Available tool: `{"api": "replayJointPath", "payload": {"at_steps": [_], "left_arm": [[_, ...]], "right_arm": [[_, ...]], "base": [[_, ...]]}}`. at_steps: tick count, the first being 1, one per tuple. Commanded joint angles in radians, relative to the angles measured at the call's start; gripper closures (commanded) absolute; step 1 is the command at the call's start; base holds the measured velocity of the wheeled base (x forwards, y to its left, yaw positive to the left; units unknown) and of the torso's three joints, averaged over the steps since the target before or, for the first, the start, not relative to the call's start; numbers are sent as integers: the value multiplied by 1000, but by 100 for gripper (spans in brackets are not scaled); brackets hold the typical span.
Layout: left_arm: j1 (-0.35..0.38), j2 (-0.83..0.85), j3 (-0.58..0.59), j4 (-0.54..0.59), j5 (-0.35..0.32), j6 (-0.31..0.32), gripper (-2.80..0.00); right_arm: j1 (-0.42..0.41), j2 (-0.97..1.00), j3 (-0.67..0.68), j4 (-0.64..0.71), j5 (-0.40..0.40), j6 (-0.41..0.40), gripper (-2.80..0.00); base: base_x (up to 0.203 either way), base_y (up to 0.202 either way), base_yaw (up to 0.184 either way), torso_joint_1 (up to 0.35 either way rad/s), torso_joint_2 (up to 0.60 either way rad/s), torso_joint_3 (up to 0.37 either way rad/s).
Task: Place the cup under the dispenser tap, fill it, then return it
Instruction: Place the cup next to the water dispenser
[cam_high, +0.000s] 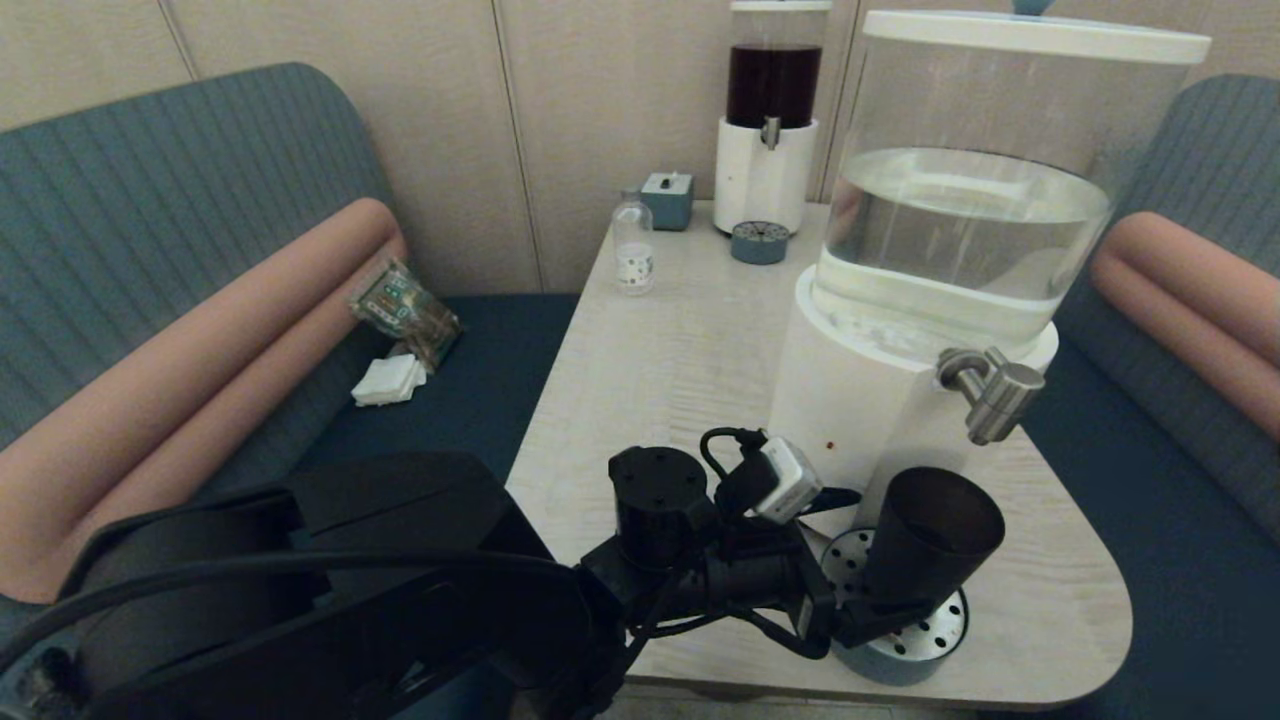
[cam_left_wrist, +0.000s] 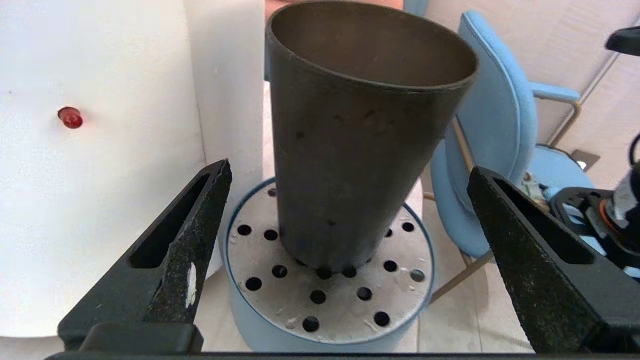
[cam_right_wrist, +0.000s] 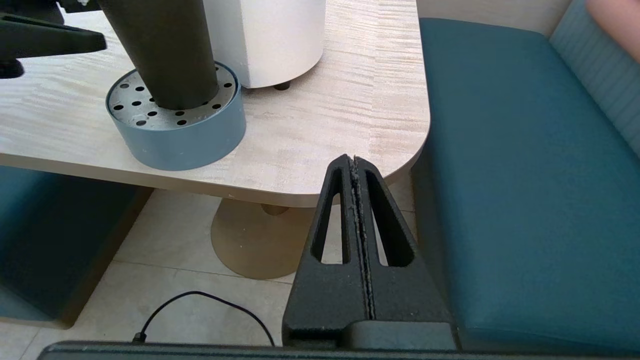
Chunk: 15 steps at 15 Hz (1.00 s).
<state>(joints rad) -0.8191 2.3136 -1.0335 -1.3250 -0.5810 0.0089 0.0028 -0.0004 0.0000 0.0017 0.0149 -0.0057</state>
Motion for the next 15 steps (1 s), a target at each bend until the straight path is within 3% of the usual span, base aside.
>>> {"api": "replayJointPath", "payload": {"at_steps": [1,15], "left_arm": [[0,23,-23,-8,7,0,-280],[-15,104,-154,-10,39,-10,-280]], "right_arm": [[0,-1,0,0,0,0,0],[0,-1,1,0,0,0,0]], "base": [[0,0,0,0,0,0],[0,0,0,0,0,0]]}}
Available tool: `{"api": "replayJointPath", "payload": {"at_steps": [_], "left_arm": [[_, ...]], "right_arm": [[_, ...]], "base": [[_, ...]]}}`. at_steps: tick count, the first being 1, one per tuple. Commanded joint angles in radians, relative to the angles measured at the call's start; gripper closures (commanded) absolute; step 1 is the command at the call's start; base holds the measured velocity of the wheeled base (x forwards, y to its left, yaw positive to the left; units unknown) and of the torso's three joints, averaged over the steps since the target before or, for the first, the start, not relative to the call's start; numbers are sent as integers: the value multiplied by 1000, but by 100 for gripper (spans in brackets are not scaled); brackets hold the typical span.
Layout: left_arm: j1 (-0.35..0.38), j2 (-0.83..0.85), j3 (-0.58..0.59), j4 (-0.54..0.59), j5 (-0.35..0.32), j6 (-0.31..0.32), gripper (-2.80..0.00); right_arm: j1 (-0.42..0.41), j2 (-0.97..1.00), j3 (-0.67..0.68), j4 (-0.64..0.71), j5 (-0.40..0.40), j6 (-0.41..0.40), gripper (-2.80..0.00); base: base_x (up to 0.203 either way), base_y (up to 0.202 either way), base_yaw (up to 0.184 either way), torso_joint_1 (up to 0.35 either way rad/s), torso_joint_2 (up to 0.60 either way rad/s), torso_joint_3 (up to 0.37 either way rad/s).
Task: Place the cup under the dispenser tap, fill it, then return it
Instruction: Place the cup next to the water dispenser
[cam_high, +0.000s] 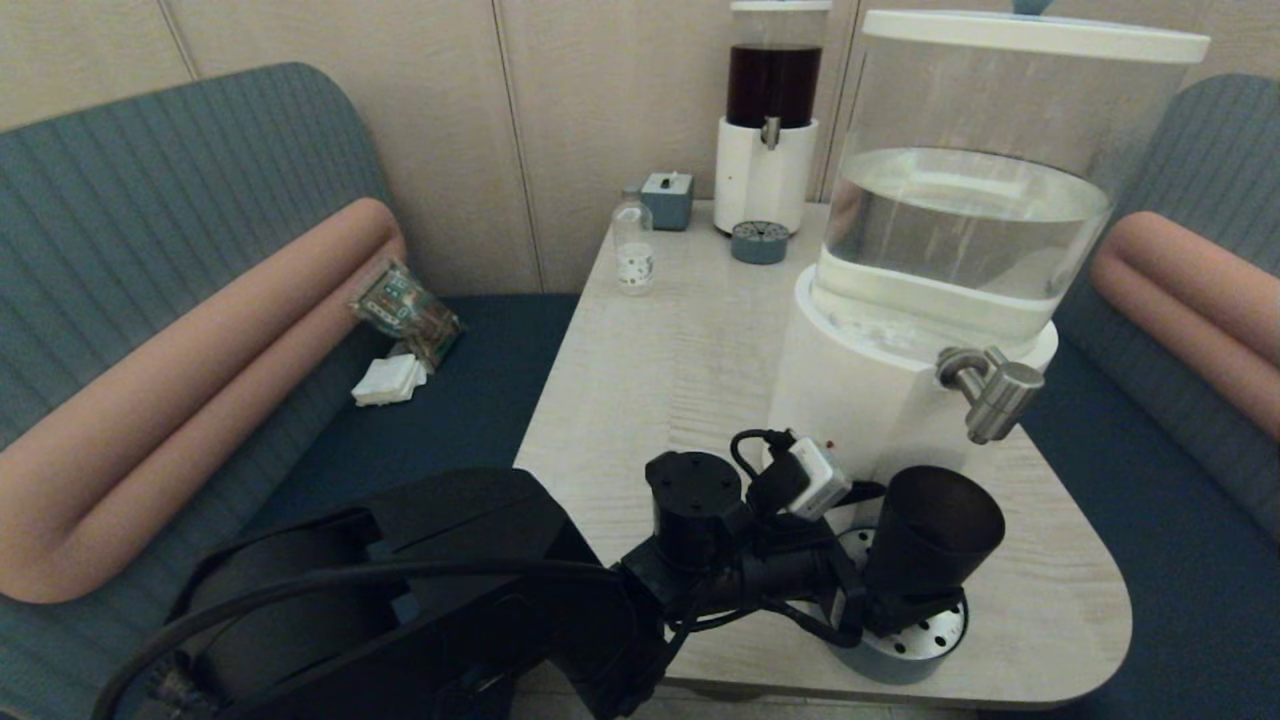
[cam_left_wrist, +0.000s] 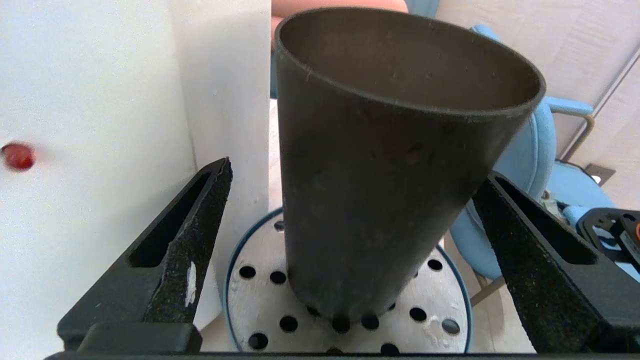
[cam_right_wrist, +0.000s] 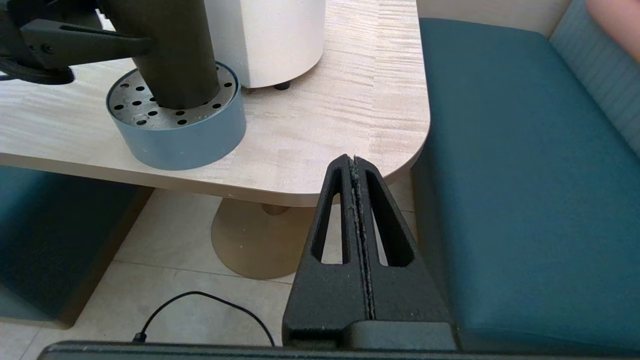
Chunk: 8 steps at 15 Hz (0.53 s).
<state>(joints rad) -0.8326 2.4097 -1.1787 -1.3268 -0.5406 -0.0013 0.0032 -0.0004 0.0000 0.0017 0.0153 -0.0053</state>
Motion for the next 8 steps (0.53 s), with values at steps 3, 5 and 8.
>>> {"api": "replayJointPath", "payload": {"at_steps": [3,5,8], "left_arm": [[-10,17,-21,-8,-1,0,-280],[-17,23,-25,-8,2,-2,-280],[-19,28,-39,-8,4,-3,-280]], "right_arm": [[0,-1,2,0,0,-1,0],[0,-1,2,0,0,-1,0],[0,-1,0,0,0,0,0]], "base": [[0,0,0,0,0,0],[0,0,0,0,0,0],[0,0,0,0,0,0]]}}
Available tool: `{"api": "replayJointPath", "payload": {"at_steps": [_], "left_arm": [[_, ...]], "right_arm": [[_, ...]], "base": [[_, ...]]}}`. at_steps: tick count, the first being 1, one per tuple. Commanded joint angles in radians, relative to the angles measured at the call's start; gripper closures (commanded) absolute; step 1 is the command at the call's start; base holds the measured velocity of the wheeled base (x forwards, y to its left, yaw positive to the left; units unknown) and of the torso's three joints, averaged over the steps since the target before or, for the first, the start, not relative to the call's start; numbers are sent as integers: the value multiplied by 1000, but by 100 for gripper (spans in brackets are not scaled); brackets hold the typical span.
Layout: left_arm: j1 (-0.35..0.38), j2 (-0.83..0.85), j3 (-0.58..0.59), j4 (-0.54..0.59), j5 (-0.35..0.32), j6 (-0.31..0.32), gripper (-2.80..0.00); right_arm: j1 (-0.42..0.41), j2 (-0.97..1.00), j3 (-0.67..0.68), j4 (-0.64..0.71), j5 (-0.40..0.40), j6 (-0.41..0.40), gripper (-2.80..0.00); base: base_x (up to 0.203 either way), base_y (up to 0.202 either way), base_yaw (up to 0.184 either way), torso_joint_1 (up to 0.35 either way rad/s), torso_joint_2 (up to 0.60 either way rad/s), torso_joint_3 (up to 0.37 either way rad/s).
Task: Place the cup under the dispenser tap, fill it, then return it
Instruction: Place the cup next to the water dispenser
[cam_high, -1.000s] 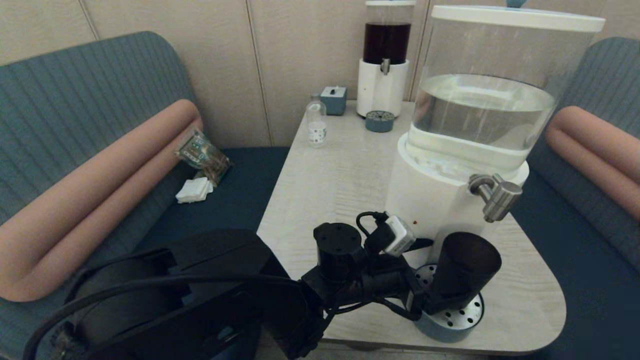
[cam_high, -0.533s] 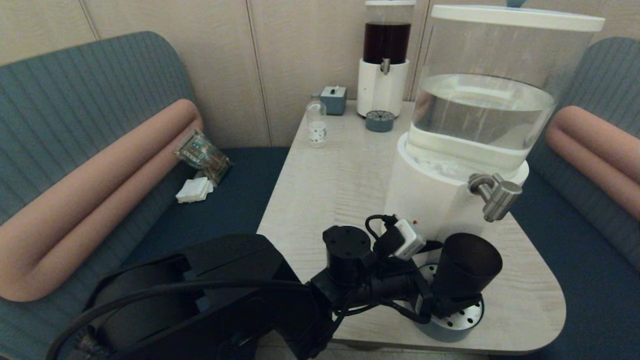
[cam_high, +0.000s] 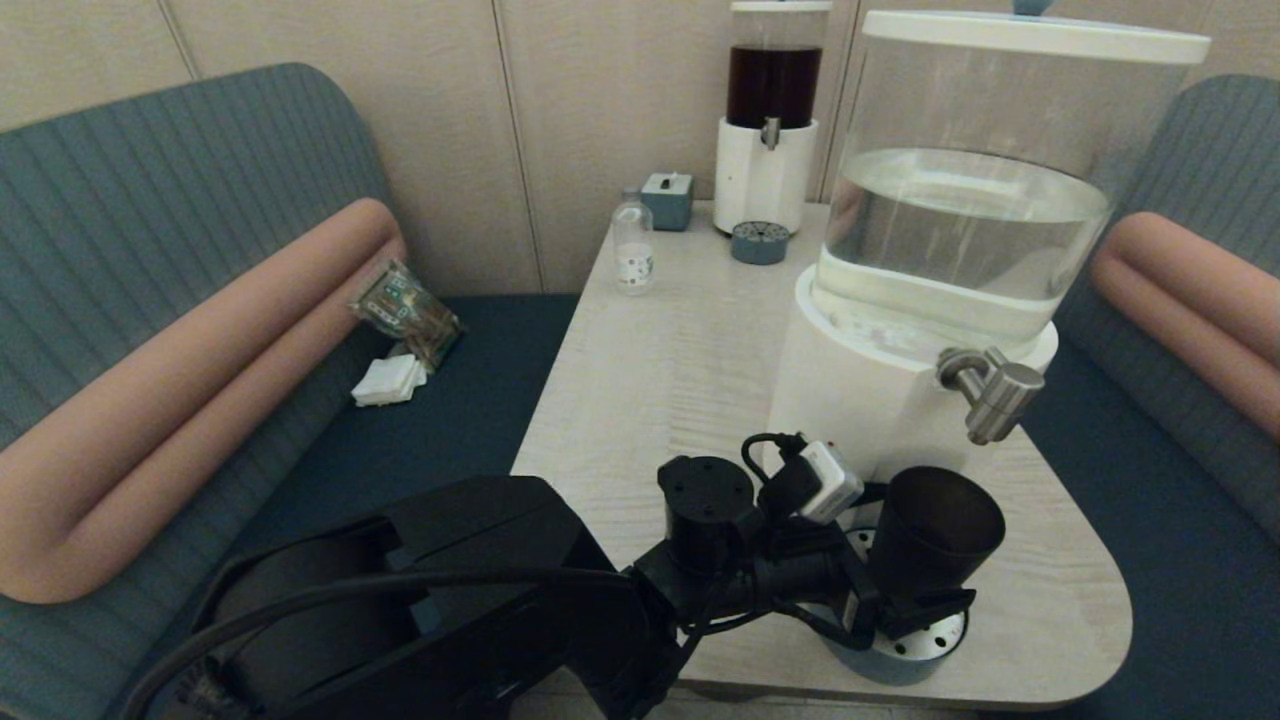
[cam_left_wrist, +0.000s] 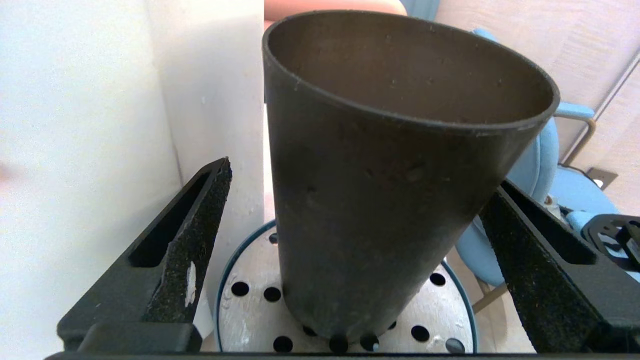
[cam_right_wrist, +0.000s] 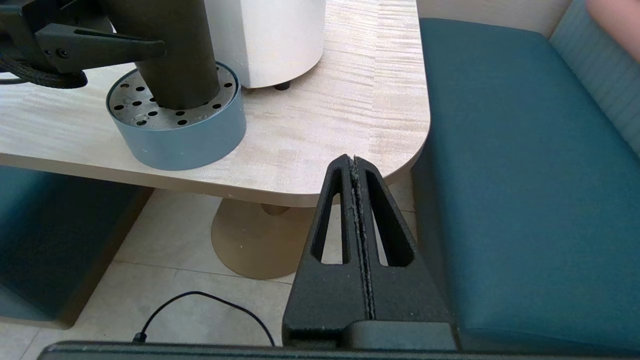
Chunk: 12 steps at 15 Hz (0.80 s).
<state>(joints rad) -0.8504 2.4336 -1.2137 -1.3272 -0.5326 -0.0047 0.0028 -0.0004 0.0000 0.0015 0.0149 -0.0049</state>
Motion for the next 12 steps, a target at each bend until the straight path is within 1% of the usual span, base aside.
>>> {"api": "replayJointPath", "payload": {"at_steps": [1,4,7,8,12], "left_arm": [[-1,4,-4,-11,-4,-2,-280],[-4,10,-12,-24,-3,-17,-280],[-11,32,-45,-47,17,-21,-280],[-16,39,-50,-49,20,-23,0],[-27,40,-50,-50,21,-31,0]], "right_arm": [[0,-1,0,0,0,-1,0],[0,-1,0,0,0,-1,0],[0,-1,1,0,0,-1,0],[0,-1,2,0,0,-1,0],[0,-1,1,0,0,-1,0]], "base": [[0,0,0,0,0,0],[0,0,0,0,0,0],[0,0,0,0,0,0],[0,0,0,0,0,0],[0,0,0,0,0,0]]}}
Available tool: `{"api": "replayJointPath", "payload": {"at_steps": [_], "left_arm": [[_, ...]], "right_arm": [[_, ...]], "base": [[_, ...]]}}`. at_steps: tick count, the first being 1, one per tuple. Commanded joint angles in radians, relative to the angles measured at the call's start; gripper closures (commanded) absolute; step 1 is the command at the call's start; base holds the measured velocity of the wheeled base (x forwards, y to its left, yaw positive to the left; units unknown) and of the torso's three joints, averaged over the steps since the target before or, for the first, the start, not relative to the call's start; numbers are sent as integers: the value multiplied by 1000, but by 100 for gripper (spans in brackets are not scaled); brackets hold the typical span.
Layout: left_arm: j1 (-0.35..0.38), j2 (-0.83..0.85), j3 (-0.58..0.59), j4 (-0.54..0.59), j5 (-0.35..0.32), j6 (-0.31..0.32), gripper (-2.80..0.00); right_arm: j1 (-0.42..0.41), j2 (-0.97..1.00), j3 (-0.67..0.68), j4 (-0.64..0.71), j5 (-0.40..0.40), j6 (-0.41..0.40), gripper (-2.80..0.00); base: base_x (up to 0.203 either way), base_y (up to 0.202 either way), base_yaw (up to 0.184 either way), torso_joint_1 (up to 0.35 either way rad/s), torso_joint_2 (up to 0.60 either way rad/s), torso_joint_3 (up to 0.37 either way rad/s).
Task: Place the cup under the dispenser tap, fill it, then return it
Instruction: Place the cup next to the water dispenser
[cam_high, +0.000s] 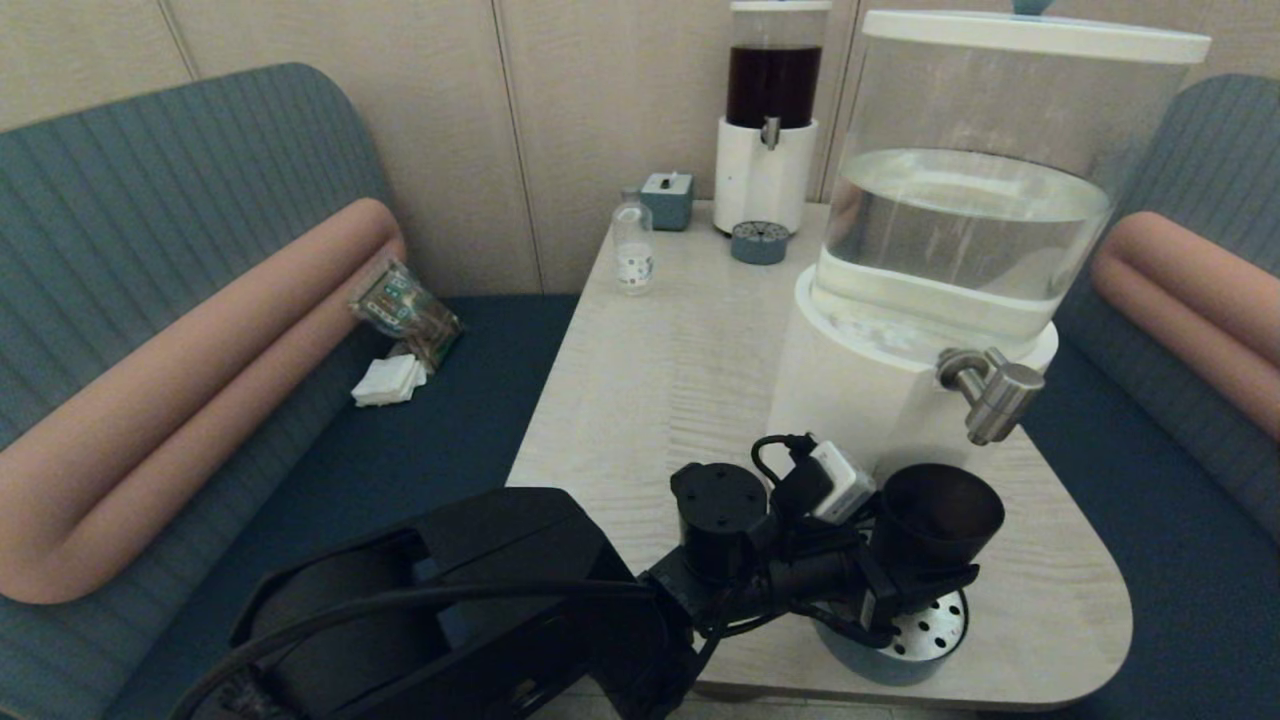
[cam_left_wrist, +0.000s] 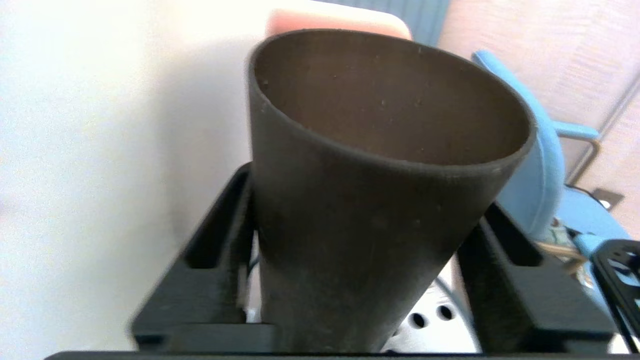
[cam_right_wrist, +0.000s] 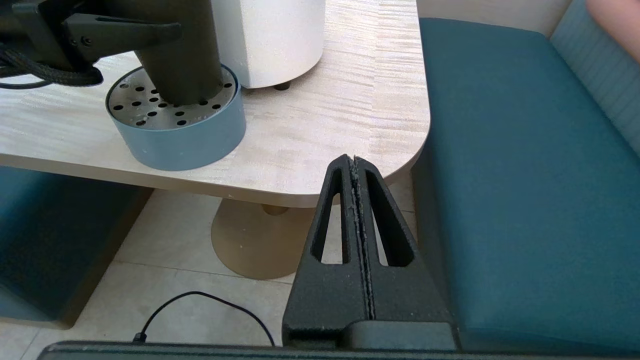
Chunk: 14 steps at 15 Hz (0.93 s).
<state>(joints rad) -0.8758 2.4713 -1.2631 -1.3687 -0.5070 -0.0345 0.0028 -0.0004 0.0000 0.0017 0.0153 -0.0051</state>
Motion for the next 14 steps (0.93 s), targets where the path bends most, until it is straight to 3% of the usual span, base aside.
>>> {"api": "replayJointPath", "payload": {"at_steps": [1,5,9,14], "left_arm": [[-1,2,1,-9,-4,-1,0],[-2,-8,13,-19,-5,-1,0],[0,-26,34,-107,-2,-63,0],[1,-93,157,-123,12,-68,0]], "right_arm": [[2,-1,0,0,0,-1,0],[0,-1,2,0,0,-1,0],[0,-1,2,0,0,-1,0],[0,-1,1,0,0,-1,0]], "base": [[0,0,0,0,0,0],[0,0,0,0,0,0],[0,0,0,0,0,0],[0,0,0,0,0,0]]}}
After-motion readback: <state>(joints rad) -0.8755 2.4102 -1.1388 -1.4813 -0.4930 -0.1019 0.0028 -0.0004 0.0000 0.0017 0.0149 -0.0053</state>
